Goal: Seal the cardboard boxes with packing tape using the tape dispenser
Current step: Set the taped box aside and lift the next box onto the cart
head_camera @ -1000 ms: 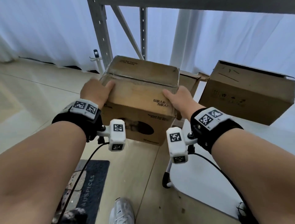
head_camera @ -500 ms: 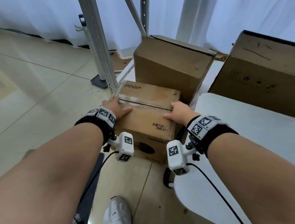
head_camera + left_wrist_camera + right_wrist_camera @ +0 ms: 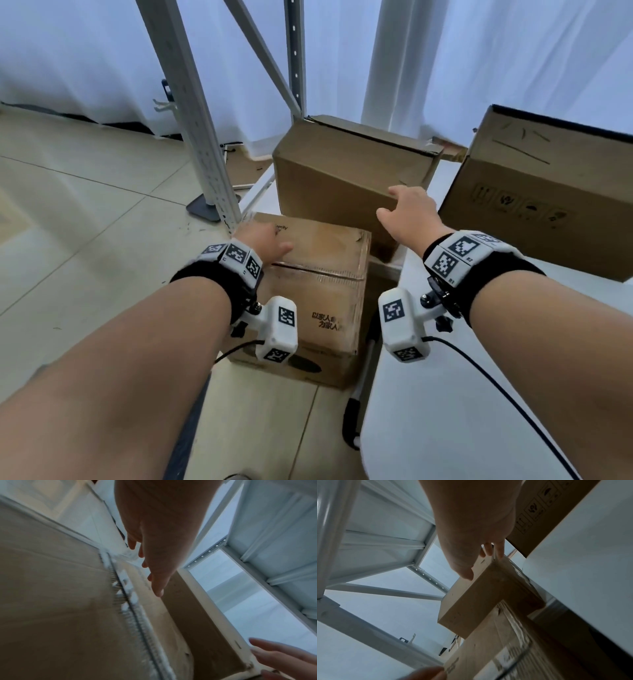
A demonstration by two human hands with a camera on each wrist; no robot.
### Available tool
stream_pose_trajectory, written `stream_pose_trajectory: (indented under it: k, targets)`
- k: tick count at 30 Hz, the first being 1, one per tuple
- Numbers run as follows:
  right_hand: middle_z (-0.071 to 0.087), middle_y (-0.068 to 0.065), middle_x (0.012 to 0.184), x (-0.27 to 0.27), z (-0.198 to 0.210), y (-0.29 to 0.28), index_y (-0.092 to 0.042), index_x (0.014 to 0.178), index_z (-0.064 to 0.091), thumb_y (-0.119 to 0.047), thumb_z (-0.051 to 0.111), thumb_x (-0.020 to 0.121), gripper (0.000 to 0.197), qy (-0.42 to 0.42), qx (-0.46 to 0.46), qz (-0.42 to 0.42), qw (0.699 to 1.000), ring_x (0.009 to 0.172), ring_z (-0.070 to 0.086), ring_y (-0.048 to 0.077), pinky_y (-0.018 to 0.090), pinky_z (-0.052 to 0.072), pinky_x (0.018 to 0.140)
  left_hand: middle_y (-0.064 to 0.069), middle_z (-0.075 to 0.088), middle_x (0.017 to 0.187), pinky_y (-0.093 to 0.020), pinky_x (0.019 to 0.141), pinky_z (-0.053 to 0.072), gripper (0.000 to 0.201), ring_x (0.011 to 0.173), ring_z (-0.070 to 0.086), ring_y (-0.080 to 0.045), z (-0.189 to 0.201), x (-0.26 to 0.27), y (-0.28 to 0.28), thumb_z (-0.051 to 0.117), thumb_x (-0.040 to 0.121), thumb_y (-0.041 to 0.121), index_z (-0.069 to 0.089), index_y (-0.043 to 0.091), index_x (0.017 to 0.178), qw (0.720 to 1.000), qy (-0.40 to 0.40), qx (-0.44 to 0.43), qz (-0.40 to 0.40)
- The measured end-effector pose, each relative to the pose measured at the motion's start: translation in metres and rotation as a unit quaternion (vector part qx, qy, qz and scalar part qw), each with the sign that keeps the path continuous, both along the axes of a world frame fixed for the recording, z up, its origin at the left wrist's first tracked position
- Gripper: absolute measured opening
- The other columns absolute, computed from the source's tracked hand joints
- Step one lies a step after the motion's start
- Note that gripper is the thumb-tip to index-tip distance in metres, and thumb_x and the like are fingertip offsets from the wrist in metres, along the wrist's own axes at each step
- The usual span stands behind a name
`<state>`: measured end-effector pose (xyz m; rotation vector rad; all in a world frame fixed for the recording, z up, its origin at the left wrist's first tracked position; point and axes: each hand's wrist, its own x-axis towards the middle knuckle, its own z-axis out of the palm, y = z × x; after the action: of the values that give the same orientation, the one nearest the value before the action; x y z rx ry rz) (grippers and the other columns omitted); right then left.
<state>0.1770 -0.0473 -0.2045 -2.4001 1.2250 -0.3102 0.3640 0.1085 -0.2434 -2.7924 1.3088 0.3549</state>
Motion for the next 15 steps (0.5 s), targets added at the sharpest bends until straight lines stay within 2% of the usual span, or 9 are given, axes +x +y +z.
stream_pose_trajectory:
  k: [3,6,10,11,13,15]
  targets:
    - [0.019,0.021,0.153,0.008,0.007,-0.017,-0.017,0.147,0.031,-0.037,0.047,0.095,0.058,0.035,0.028,-0.014,0.999,0.137,0.025,0.042,0.046,0.024,0.111,-0.013,0.054,0.133,-0.039,0.103,0.039,0.057,0.123,0.048,-0.029,0.024,0.002,-0.034,0.043,0.095,0.050,0.047,0.010,0.135,0.998,0.008,-0.061,-0.015]
    - [0.007,0.021,0.157,0.021,0.012,-0.038,-0.019,0.151,0.023,-0.042,0.041,0.098,0.060,0.051,0.041,-0.030,0.997,0.141,0.017,0.043,0.048,0.022,0.112,-0.015,0.049,0.137,-0.041,0.106,0.035,0.059,0.127,0.044,-0.030,0.042,0.011,-0.072,0.043,0.096,0.048,0.042,0.008,0.139,0.993,0.021,-0.113,-0.022]
    - [-0.004,0.019,0.158,0.040,0.009,-0.064,-0.025,0.154,0.006,-0.035,0.035,0.101,0.060,0.019,0.073,-0.080,0.994,0.141,0.014,0.043,0.050,0.022,0.112,-0.020,0.040,0.142,-0.046,0.108,0.033,0.064,0.130,0.039,-0.035,0.039,0.037,-0.114,0.045,0.094,0.049,0.036,0.007,0.142,0.985,0.036,-0.167,0.019]
    - [-0.006,0.020,0.157,0.044,0.003,-0.070,-0.026,0.153,-0.002,-0.033,0.036,0.101,0.065,-0.005,0.091,-0.110,0.990,0.141,0.016,0.043,0.050,0.023,0.112,-0.020,0.034,0.146,-0.047,0.110,0.031,0.066,0.135,0.034,-0.035,0.035,0.043,-0.123,0.045,0.094,0.049,0.032,0.008,0.144,0.983,0.043,-0.177,0.036]
    - [0.002,0.025,0.155,0.048,-0.007,-0.079,-0.021,0.151,-0.015,-0.032,0.041,0.099,0.077,-0.037,0.132,-0.162,0.977,0.138,0.024,0.042,0.048,0.026,0.112,-0.018,0.018,0.154,-0.048,0.115,0.021,0.070,0.142,0.018,-0.033,0.025,0.057,-0.139,0.040,0.095,0.051,0.023,0.010,0.148,0.980,0.054,-0.183,0.060]
    - [0.013,0.027,0.152,0.049,-0.024,-0.085,-0.011,0.151,-0.012,-0.033,0.041,0.100,0.077,-0.042,0.166,-0.163,0.972,0.135,0.029,0.043,0.046,0.029,0.110,-0.017,0.008,0.157,-0.048,0.117,0.013,0.074,0.145,0.006,-0.033,0.017,0.070,-0.149,0.038,0.094,0.053,0.014,0.011,0.151,0.975,0.058,-0.194,0.088]
